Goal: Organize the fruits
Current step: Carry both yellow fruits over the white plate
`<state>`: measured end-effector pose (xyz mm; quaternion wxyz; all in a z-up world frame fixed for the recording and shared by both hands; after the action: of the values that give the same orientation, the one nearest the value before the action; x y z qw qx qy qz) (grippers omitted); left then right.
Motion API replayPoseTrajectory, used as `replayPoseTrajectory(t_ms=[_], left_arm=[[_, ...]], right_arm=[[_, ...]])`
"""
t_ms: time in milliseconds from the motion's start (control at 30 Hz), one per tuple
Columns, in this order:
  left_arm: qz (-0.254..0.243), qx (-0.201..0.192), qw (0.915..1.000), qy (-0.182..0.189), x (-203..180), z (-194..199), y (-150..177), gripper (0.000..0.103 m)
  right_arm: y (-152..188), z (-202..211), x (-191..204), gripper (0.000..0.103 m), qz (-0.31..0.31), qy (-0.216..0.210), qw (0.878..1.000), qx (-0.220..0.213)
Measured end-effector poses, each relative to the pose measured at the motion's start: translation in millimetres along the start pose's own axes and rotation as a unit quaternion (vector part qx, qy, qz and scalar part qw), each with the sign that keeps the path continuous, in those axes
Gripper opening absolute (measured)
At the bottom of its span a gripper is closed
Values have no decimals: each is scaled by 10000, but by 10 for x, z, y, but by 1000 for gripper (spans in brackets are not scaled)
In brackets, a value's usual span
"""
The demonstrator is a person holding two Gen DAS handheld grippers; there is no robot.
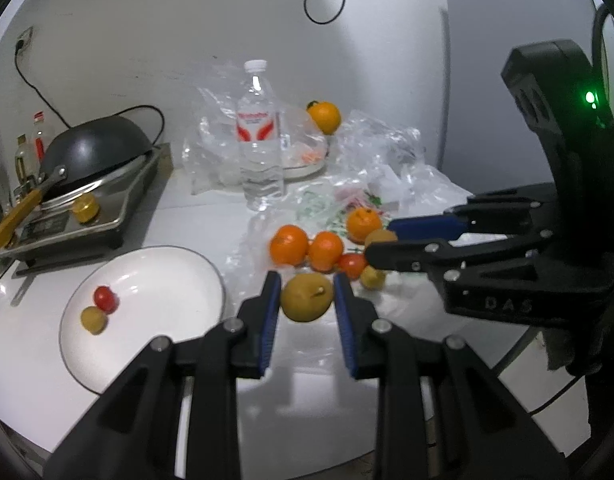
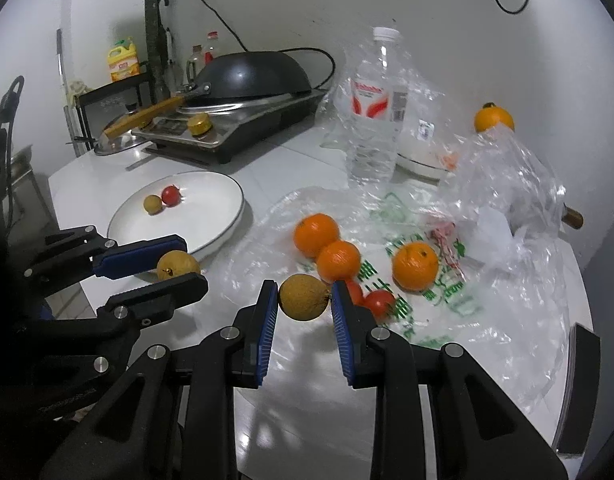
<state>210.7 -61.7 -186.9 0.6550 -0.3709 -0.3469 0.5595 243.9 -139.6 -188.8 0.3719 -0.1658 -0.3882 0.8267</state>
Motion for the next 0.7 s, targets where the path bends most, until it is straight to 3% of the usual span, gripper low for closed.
replayPoseTrajectory(t_ms=[700], left_arm=[[385,-140,9985,-367,652,140,98,28]], right_arm=[[-344,-306,511,29,334,-236,9992,-12]])
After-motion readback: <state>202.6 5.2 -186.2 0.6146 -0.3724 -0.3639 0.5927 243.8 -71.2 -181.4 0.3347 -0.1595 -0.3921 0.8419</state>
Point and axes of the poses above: each gripper's, at about its wrist camera, not at the fingertips, and z roughly against the way its jaws point, x to its left, y to its underside, the point moved 8 cm from there along -z, roughly the way its jaws point, and after that the axes turned 5 degrees about -y, right-handed, at the moved point
